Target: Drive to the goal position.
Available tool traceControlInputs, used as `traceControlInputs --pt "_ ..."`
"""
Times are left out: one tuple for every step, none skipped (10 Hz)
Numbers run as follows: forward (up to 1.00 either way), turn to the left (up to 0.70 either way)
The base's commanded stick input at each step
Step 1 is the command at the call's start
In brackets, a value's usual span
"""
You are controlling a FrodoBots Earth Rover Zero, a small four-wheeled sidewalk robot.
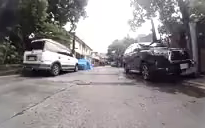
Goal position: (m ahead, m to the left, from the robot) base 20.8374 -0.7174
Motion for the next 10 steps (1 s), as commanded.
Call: traceControlInputs --pt "0.70 0.00" --pt "0.70 0.00" --pt "0.70 0.00" --pt "0.70 0.00" --pt "0.70 0.00" --pt "0.70 0.00" --pt "0.70 0.00" --pt "0.70 0.00" --pt "0.70 0.00" --pt "0.70 0.00"
